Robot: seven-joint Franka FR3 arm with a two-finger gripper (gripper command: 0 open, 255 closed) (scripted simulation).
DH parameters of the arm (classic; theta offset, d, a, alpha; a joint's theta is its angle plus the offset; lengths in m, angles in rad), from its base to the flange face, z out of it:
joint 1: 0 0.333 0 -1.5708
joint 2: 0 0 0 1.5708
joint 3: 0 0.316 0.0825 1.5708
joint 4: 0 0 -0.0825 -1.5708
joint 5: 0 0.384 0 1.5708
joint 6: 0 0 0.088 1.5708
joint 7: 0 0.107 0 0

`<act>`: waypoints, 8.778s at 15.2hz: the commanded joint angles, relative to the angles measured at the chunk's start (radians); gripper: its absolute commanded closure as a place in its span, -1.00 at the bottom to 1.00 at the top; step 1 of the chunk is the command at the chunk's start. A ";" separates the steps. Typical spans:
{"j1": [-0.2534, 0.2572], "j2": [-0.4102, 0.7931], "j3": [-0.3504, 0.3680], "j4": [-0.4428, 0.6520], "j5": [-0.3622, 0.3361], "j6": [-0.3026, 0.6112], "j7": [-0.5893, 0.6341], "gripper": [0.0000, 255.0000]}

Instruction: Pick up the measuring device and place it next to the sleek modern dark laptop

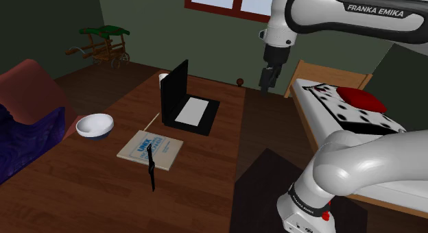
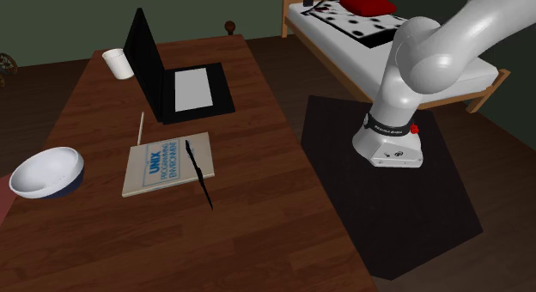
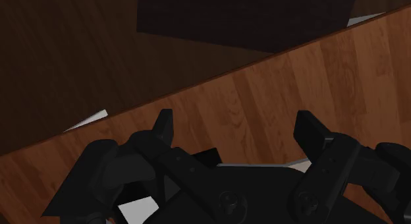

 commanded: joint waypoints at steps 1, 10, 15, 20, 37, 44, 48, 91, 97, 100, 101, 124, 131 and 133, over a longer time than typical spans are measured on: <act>0.000 0.000 0.000 0.000 0.000 0.000 0.000 -1.00; 0.082 -0.191 0.141 -0.331 0.172 0.369 0.181 -1.00; 0.147 -0.213 0.260 -0.465 0.275 0.617 0.289 -1.00; 0.203 -0.137 0.412 -0.544 0.369 0.910 0.409 -1.00; -0.593 0.208 1.532 -0.343 0.307 1.777 0.987 -1.00; -0.843 0.218 1.735 -0.281 0.269 1.847 1.010 -1.00; -0.843 0.218 1.735 -0.281 0.269 1.847 1.010 -1.00; -0.290 0.174 1.088 -0.183 0.300 1.437 0.824 1.00; -0.242 0.149 1.012 -0.139 0.305 1.353 0.794 1.00; -0.224 0.138 0.980 -0.115 0.306 1.312 0.780 1.00; -0.219 0.135 0.971 -0.106 0.306 1.298 0.776 1.00; -0.186 0.105 0.818 0.144 0.286 0.999 0.708 1.00; -0.251 0.223 0.785 0.205 0.253 1.039 0.629 1.00; -0.279 0.274 0.779 0.228 0.237 1.060 0.602 1.00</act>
